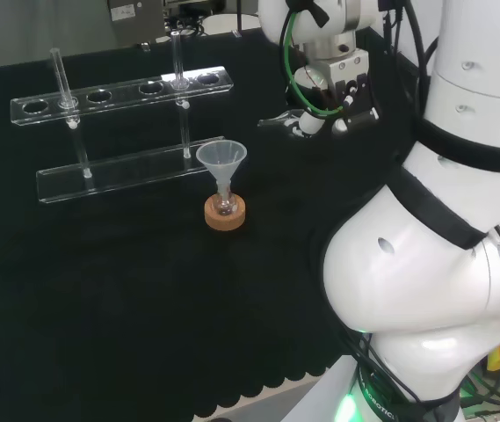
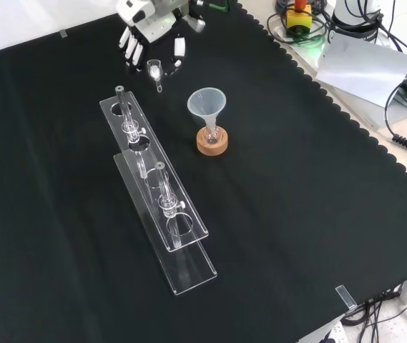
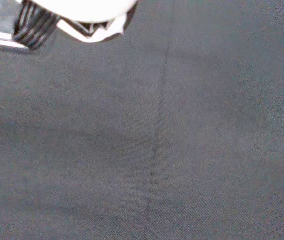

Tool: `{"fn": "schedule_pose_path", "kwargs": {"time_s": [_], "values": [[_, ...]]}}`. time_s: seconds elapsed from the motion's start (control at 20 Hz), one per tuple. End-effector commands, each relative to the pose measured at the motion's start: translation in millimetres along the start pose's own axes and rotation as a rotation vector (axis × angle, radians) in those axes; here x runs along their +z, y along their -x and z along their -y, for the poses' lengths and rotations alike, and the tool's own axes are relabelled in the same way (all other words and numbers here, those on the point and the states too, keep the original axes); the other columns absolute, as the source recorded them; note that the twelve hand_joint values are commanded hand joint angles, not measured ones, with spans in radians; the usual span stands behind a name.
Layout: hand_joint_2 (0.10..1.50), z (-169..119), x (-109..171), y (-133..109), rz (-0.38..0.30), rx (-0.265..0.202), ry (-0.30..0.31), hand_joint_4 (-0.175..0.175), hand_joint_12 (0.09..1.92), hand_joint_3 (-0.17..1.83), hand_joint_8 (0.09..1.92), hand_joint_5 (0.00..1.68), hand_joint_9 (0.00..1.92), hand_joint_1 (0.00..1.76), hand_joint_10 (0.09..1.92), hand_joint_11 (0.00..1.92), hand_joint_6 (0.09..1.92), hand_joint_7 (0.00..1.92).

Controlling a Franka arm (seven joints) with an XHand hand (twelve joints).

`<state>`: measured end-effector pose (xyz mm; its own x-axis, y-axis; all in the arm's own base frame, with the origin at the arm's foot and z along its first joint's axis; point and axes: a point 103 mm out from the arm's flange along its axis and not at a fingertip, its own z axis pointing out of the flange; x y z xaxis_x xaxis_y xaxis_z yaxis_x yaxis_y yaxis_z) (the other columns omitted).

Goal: Pour all the NaCl from the weighing funnel into the round-bottom flask.

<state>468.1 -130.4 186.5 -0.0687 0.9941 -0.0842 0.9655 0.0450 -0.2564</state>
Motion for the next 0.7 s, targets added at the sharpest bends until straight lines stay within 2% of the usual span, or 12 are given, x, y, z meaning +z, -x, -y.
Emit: {"fn": "schedule_pose_path", "kwargs": {"time_s": [0.05, 0.3, 0.7], "values": [[0.67, 30, -25, -14, 0.050, 0.013, 0.017, 0.034, 1.26, 0.82, 0.67, 1.09, 0.87, 1.12, 0.49, 0.55, 1.06, 0.56], [0.67, 46, -43, -33, 0.072, 0.026, 0.025, 0.034, 1.26, 0.82, 0.67, 1.09, 0.87, 1.12, 0.49, 0.55, 1.06, 0.56], [0.66, 66, -58, -53, 0.105, 0.005, 0.026, 0.035, 1.26, 0.82, 0.67, 1.09, 0.87, 1.12, 0.49, 0.55, 1.06, 0.56]]}}
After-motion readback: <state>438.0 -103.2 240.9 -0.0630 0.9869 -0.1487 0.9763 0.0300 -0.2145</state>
